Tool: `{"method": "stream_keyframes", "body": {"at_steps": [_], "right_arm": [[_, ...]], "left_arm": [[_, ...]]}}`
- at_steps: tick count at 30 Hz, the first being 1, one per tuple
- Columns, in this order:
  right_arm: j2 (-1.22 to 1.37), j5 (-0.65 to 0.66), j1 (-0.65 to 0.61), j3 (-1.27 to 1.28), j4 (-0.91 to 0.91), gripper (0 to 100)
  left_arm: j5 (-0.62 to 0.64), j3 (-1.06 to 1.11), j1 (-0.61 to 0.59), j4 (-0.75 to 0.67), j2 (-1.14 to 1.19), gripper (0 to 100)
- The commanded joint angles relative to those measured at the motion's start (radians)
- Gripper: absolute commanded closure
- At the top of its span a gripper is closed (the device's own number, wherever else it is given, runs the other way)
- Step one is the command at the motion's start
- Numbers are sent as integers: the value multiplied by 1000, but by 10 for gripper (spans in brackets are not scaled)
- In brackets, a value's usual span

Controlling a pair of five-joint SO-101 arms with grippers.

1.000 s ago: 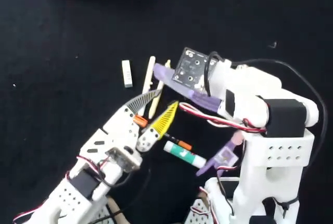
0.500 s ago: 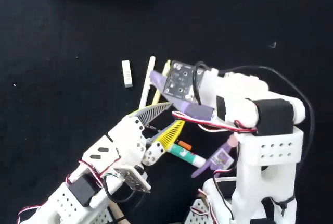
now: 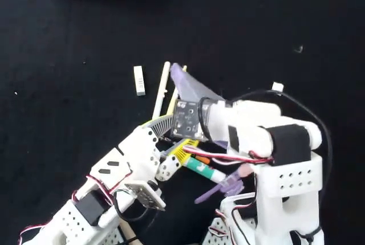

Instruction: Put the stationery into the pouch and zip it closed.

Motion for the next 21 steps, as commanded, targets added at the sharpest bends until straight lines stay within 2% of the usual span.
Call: {"method": "stream_keyframes", "body": {"at_steps": [1, 7, 13, 21], "right_arm": [[-15, 8, -41, 15, 32, 987], [-10, 28, -21, -1, 32, 987], [-15, 170, 127, -7, 32, 987], [-18, 196, 138, -12, 31, 987]], "left_arm": [[-5, 18, 2, -31, 5, 830], [-5, 18, -18, -26, -2, 830], [-3, 18, -119, -25, -3, 830], [-3, 18, -54, -21, -3, 830]]}}
